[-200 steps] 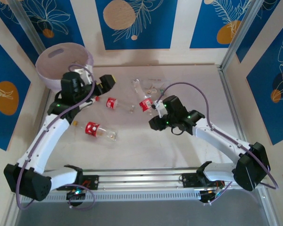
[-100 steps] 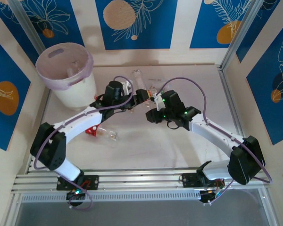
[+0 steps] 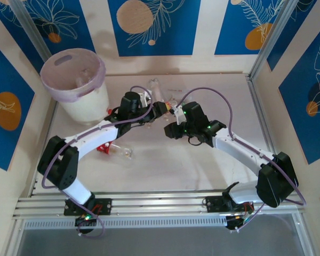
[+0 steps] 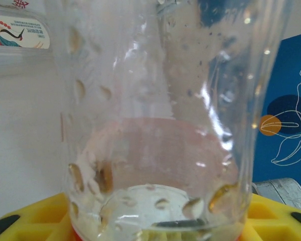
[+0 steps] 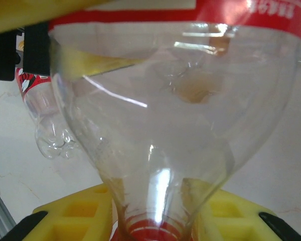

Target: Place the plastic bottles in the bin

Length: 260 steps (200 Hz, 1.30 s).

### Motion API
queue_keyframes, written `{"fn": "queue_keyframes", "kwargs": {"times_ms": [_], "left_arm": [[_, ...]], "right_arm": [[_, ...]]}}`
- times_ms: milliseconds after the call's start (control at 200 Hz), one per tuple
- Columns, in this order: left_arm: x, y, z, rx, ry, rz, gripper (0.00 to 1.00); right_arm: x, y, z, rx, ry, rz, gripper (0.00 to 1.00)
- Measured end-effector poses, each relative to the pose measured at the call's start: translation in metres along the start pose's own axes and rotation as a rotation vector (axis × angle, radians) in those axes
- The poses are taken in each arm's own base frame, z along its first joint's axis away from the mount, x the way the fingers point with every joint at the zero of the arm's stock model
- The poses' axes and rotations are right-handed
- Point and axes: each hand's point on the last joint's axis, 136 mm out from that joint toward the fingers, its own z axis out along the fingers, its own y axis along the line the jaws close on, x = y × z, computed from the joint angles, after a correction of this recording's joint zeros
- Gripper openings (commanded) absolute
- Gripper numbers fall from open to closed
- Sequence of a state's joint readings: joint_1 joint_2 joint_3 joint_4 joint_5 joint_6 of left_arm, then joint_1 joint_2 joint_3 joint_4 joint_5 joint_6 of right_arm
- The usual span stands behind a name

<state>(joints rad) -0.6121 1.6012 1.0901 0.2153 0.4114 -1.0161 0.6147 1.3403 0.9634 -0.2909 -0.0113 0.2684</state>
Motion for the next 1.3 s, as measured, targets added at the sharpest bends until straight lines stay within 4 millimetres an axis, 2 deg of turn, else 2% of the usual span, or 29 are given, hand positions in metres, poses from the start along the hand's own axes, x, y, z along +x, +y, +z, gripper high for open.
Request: {"fn": "queue_keyframes", "kwargs": {"times_ms": [40,110,240,345,420,465,545,610,695,790,925,1020,1125,1230,1301], "left_arm": [[-0.001,0.0,0.0,0.001,-0.002,0.001,0.46],[-0.001,0.0,0.001,0.002,-0.002,0.002,0.44],[-0.002,0.001,0.002,-0.013,0.001,0.017,0.32],[-0.009,-0.003,0.001,-0.031,-0.008,0.053,0.23],[-0.021,-0.01,-0.003,-0.041,-0.021,0.095,0.22],[-0.029,-0.016,-0.007,-0.043,-0.029,0.119,0.18],[-0.058,-0.025,-0.021,-0.056,-0.069,0.165,0.1],[-0.092,-0.032,-0.04,-0.077,-0.127,0.21,0.04],[-0.144,-0.044,-0.078,-0.118,-0.224,0.278,0.0],[-0.197,-0.063,-0.131,-0.158,-0.349,0.361,0.0],[-0.25,-0.072,-0.208,-0.234,-0.5,0.43,0.0],[-0.275,-0.056,-0.259,-0.313,-0.585,0.423,0.0],[-0.294,-0.024,-0.308,-0.413,-0.664,0.373,0.0],[-0.303,0.009,-0.343,-0.507,-0.719,0.317,0.0],[-0.309,0.025,-0.355,-0.555,-0.739,0.297,0.0]], "right_arm": [[0.0,0.0,0.0,-0.003,0.0,0.006,0.59],[-0.001,-0.001,-0.001,-0.009,0.0,0.017,0.66],[-0.002,-0.003,-0.008,-0.015,-0.003,0.022,0.72],[-0.01,-0.005,-0.026,-0.023,-0.042,0.034,0.76],[-0.019,-0.007,-0.044,-0.024,-0.091,0.042,0.76],[-0.025,-0.009,-0.054,-0.019,-0.121,0.047,0.76],[-0.03,-0.016,-0.068,-0.003,-0.155,0.062,0.76],[-0.029,-0.022,-0.072,0.011,-0.157,0.079,0.76],[-0.024,-0.029,-0.069,0.024,-0.138,0.102,0.76],[-0.015,-0.032,-0.062,0.025,-0.106,0.123,0.76],[-0.004,-0.037,-0.053,0.032,-0.067,0.145,0.76],[-0.001,-0.038,-0.051,0.035,-0.055,0.149,0.75],[0.001,-0.039,-0.05,0.036,-0.048,0.152,0.75],[0.003,-0.041,-0.047,0.039,-0.034,0.156,0.75],[0.005,-0.042,-0.044,0.039,-0.022,0.16,0.75]]}}
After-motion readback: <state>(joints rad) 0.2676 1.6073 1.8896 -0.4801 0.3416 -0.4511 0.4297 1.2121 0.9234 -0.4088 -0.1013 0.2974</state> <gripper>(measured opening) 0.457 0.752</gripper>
